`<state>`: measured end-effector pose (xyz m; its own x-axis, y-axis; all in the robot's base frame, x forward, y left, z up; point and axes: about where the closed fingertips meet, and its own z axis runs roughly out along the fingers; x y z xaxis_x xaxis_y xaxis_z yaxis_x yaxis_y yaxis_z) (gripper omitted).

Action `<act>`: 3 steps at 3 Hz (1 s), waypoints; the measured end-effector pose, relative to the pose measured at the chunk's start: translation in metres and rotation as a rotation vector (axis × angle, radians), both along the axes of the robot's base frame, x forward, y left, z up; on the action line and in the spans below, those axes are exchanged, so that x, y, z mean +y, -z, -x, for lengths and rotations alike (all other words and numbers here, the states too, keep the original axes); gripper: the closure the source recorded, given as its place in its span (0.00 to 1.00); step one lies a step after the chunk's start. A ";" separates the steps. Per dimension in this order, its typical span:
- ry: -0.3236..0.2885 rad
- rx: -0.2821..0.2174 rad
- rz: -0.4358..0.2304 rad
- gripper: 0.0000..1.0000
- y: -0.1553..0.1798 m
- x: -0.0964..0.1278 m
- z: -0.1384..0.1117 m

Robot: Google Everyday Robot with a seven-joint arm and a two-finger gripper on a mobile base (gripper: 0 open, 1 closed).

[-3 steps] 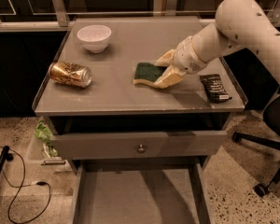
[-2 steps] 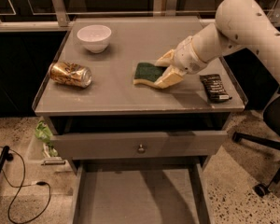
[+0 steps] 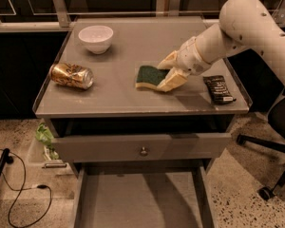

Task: Pick sponge from middle drawer and place on counter

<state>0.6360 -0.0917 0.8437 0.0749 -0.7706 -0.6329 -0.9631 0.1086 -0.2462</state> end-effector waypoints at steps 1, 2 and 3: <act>0.000 0.000 0.000 0.11 0.000 0.000 0.000; 0.000 0.000 0.000 0.00 0.000 0.000 0.000; 0.000 0.000 0.000 0.00 0.000 0.000 0.000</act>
Offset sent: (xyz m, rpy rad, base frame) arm 0.0000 0.0000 0.0000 0.0000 0.0000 0.0000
